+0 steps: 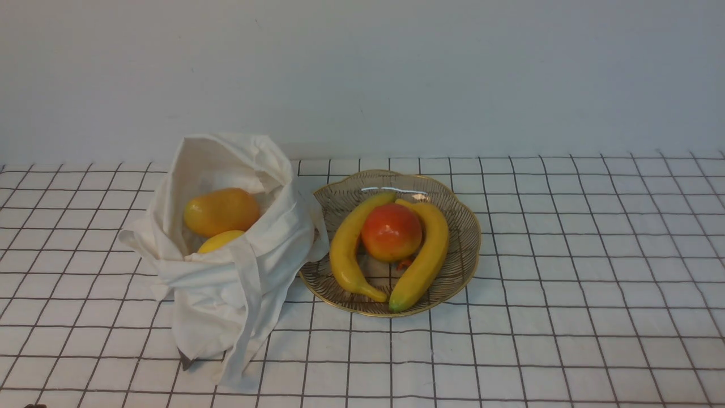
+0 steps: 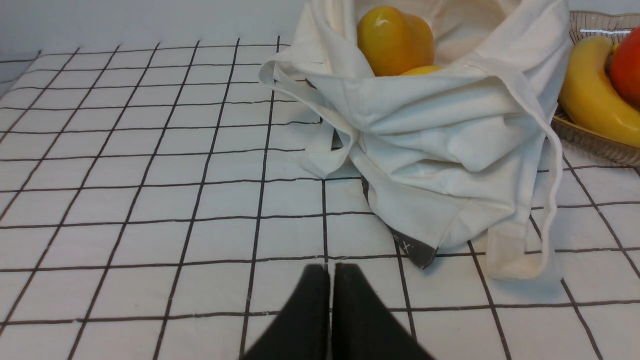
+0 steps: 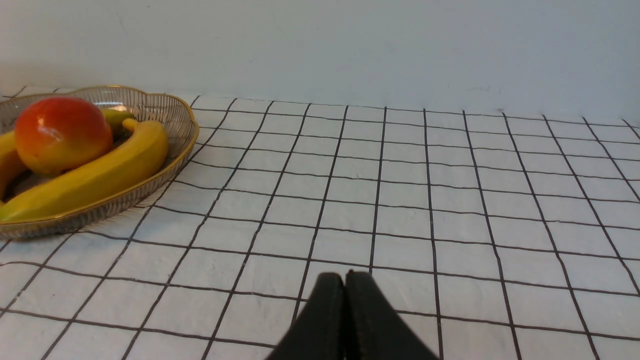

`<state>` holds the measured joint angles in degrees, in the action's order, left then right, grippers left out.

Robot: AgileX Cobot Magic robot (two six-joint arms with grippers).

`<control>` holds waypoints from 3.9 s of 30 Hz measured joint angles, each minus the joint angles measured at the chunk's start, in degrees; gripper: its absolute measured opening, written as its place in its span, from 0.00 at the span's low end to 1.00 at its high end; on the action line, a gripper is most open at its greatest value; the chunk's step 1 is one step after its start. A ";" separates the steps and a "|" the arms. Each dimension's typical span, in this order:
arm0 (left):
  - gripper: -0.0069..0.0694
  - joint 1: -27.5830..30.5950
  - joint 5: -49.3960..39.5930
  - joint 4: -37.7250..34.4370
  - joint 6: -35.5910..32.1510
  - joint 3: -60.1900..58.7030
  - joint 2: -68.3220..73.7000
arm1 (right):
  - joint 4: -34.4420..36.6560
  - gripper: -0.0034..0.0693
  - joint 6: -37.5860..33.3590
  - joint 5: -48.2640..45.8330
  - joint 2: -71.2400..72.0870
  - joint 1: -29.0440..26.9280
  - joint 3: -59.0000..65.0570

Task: Take the fruit out of the bag on the white checkered tablecloth and place them on the plate.
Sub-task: 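Reach into the bag and grasp the lemon with the left gripper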

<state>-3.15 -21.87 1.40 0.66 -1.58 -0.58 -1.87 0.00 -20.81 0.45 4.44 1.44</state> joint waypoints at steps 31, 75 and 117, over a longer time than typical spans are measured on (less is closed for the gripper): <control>0.08 0.00 -1.27 -64.68 3.13 11.90 2.32 | 0.00 0.03 0.00 0.00 0.00 0.00 0.00; 0.68 -3.61 -47.41 -11.66 -7.82 96.18 116.06 | 0.00 0.03 0.00 0.00 0.00 0.00 0.00; 0.74 -4.39 -47.47 -9.71 -4.38 101.81 124.21 | 0.00 0.03 0.00 0.00 0.00 0.00 0.00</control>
<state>-7.54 -69.34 -8.31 -3.72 100.22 123.63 -1.87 0.00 -20.81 0.45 4.44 1.44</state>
